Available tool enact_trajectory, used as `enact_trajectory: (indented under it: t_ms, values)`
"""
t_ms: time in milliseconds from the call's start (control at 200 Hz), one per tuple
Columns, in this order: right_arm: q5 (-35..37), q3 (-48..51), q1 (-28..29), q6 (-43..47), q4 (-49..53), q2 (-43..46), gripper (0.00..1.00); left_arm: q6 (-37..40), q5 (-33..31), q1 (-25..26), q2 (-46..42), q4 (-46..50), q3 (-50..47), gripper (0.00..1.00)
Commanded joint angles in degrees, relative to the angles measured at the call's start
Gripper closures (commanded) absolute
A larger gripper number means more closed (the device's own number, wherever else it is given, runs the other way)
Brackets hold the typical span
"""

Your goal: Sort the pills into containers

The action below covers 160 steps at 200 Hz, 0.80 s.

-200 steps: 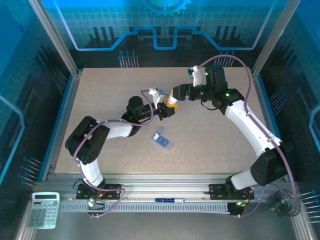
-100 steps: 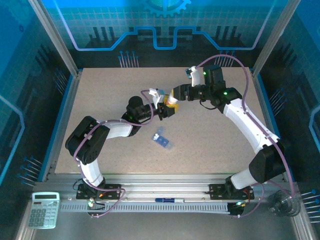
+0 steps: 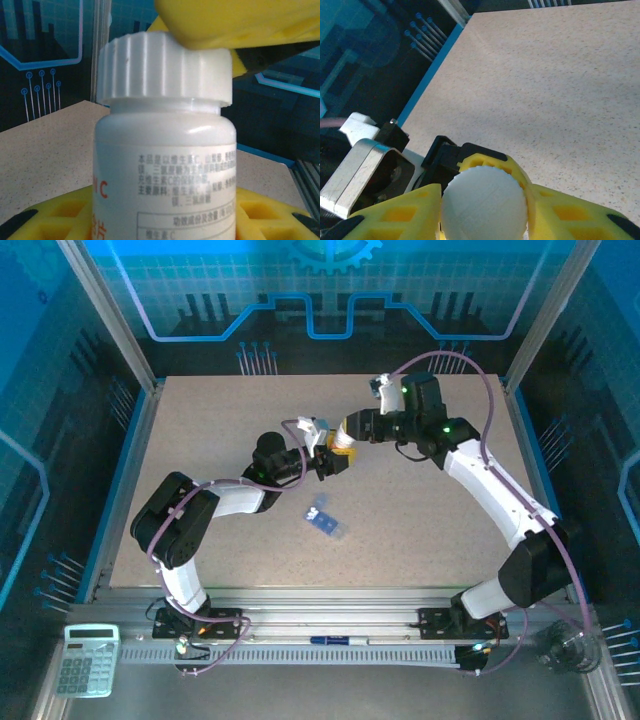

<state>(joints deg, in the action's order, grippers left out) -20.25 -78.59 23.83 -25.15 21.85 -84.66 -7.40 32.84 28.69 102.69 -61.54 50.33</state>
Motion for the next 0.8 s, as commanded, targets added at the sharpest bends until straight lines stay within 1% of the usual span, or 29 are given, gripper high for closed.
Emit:
enact_trajectory:
  t_ms: [0,40,100,240,410,530,590,665,720,795]
  values:
    - [8.9,3.7,4.8,-7.2,2.3,1.5,0.58,0.9,0.7,0.5,-1.4,-3.7,0.7,1.00]
    - [12.5,4.5,6.1,-9.5,2.6,2.0,0.60,0.9,0.8,0.4,-1.4,-3.7,0.7,1.00]
    - [16.7,6.4,8.1,-12.6,1.5,3.2,0.60,0.9,0.8,0.4,-1.3,-3.7,0.8,1.00]
    - [19.9,7.3,10.5,-15.1,0.0,4.1,0.58,0.9,0.8,0.4,-1.1,-3.4,0.9,1.00]
    - [18.8,3.8,9.3,-13.1,2.0,4.2,0.51,1.0,0.8,0.4,-1.1,-3.4,0.8,1.00]
    - [15.5,2.1,6.7,-11.8,2.3,5.5,0.39,1.1,0.7,0.4,-1.1,-3.4,0.7,1.00]
    - [14.1,2.5,6.0,-10.9,0.6,6.8,0.30,1.1,0.7,0.4,-1.1,-3.4,0.7,1.00]
    - [13.5,4.1,5.8,-9.5,-1.9,8.7,0.23,1.1,0.8,0.4,-0.9,-3.5,0.7,1.00]
    - [12.2,5.2,5.2,-8.4,-3.9,9.7,0.20,1.0,0.9,0.4,-1.0,-3.5,0.7,1.00]
    - [7.7,6.7,3.4,-6.9,-7.0,10.5,0.19,1.1,0.9,0.4,-1.0,-3.5,0.7,1.00]
